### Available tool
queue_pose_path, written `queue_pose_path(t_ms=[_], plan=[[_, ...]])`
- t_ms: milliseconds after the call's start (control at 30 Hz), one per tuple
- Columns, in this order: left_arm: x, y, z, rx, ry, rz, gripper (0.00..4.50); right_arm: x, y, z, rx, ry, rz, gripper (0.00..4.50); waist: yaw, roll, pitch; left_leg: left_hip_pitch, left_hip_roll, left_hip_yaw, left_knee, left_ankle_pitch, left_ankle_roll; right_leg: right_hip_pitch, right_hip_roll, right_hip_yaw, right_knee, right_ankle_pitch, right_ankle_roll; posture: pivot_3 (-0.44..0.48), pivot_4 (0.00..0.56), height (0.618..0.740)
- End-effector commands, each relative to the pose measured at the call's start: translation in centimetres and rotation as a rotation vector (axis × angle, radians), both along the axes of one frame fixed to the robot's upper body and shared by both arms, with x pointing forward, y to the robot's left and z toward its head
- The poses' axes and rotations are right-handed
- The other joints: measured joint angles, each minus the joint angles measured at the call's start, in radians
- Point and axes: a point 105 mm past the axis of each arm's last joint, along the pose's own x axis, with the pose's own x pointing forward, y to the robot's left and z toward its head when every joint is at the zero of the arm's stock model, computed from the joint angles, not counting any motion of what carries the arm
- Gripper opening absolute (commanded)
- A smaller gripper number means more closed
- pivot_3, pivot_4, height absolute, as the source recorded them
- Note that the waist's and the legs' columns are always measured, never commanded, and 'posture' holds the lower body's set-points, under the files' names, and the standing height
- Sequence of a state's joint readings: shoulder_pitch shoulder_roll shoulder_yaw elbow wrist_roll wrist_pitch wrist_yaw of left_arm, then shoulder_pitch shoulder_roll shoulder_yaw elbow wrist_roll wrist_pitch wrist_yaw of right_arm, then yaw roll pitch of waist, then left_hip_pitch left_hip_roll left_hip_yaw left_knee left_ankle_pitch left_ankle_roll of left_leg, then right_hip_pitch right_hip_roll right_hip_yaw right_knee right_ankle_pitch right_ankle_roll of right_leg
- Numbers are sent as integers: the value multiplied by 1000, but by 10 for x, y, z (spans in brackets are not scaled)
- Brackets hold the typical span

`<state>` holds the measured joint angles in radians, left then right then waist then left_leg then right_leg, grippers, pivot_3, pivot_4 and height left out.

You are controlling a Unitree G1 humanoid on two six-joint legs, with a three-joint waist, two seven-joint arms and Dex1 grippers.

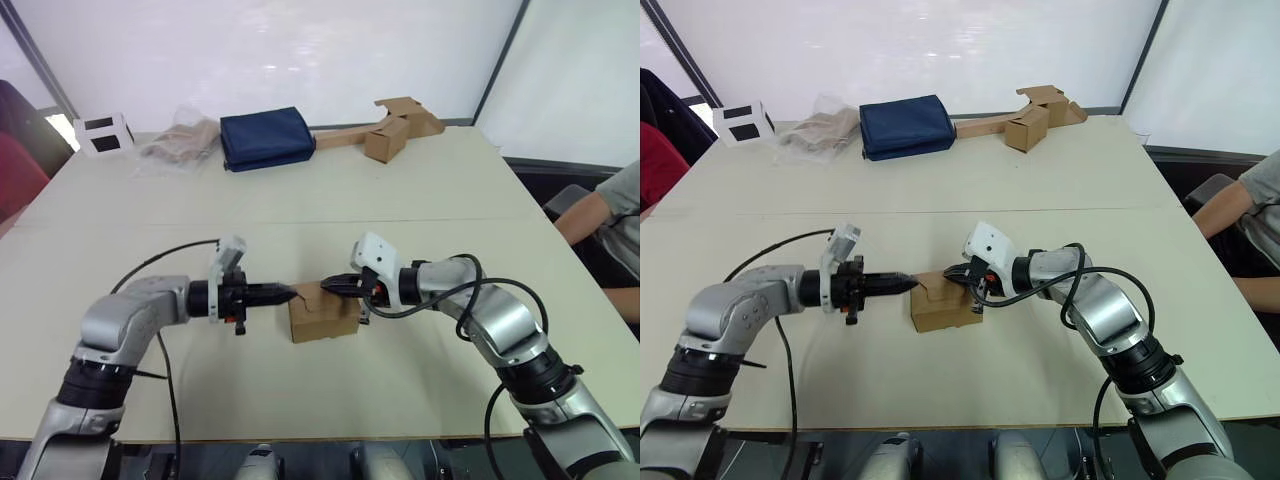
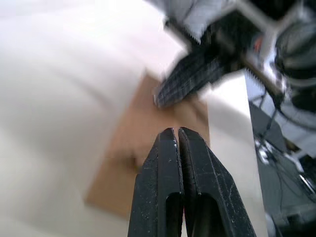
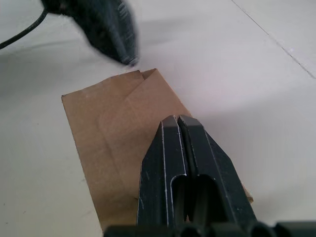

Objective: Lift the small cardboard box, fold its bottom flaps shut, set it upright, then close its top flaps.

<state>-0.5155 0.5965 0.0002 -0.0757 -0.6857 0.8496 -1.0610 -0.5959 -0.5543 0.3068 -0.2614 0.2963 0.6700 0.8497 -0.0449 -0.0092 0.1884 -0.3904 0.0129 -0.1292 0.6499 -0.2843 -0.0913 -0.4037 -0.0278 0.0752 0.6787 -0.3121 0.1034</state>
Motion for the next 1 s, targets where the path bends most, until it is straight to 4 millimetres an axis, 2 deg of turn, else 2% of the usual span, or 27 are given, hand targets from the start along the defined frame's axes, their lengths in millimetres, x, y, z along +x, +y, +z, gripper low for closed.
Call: queue_pose_path(t_ms=[33,167,333,467,700,1000], plan=[[7,-6,-1,7,-20,23,85,-3,3,14,36,-56,9,0,-1,0,0,0,0,0,0,0,0,0,0,0,0,0,0,0,150,740],[11,-14,-6,28,-27,23,85,-7,2,22,65,-75,13,0,0,0,0,0,0,0,0,0,0,-1,0,0,0,0,0,0,150,740],[15,-13,-5,8,-24,32,85,-23,1,30,100,-55,62,0,1,0,0,0,0,0,0,0,0,0,0,0,0,0,0,0,150,740],[15,-10,-5,-7,-19,33,85,-33,-1,6,30,-11,63,0,1,0,0,0,0,0,0,0,0,0,0,0,0,0,0,0,150,740],[14,-7,-7,-10,-14,35,85,-35,3,-1,21,-1,63,0,0,0,0,0,0,0,0,0,0,0,1,0,0,0,0,0,150,740],[15,-6,-12,-12,-6,39,85,-23,3,-8,-16,-27,25,0,0,0,0,0,0,0,0,0,0,0,0,0,0,0,0,0,150,740]])
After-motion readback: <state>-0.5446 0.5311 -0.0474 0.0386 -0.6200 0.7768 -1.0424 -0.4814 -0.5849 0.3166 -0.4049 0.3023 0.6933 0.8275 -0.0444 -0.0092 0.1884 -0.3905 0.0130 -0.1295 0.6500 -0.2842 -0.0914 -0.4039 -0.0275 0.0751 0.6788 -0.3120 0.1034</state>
